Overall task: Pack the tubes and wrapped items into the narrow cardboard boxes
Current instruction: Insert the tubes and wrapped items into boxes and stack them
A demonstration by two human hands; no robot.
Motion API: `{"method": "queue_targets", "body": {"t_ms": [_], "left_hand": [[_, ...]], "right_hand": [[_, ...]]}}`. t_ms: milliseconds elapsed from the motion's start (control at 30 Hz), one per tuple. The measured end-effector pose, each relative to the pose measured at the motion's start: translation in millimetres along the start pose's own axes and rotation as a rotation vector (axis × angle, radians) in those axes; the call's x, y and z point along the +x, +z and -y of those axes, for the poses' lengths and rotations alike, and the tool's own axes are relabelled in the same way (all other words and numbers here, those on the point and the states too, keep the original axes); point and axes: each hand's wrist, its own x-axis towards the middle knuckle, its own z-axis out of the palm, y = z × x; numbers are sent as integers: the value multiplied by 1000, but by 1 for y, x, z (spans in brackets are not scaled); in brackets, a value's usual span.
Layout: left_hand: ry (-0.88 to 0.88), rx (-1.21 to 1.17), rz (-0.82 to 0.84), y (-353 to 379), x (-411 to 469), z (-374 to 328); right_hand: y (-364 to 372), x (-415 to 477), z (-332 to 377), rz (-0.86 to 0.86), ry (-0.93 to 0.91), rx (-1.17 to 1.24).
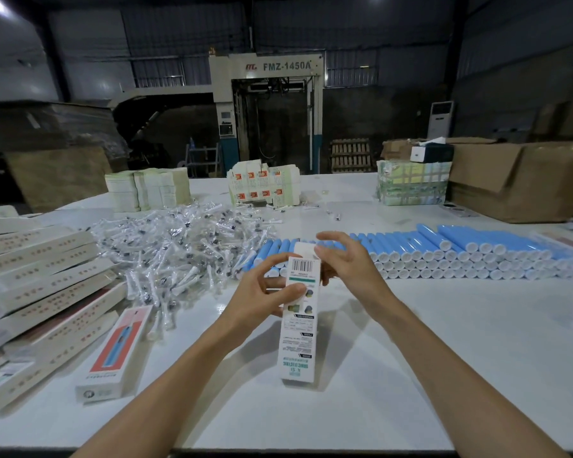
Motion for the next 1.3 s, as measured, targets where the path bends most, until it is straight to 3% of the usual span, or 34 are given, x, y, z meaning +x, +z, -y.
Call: {"method": "queue_targets", "body": {"t_ms": [233, 367, 767, 1300], "left_hand": [[-1, 34, 32, -3, -2, 1], [-4, 52, 28, -4, -2, 3], [11, 40, 74, -3, 1, 2], [6, 91, 70, -6, 2, -2]], "right_hand": [[-1, 0, -1, 77, -152, -119], [-4, -1, -1, 130, -152, -180], [2, 1, 8, -34, 250, 287], [1, 2, 4, 73, 379, 528]]}}
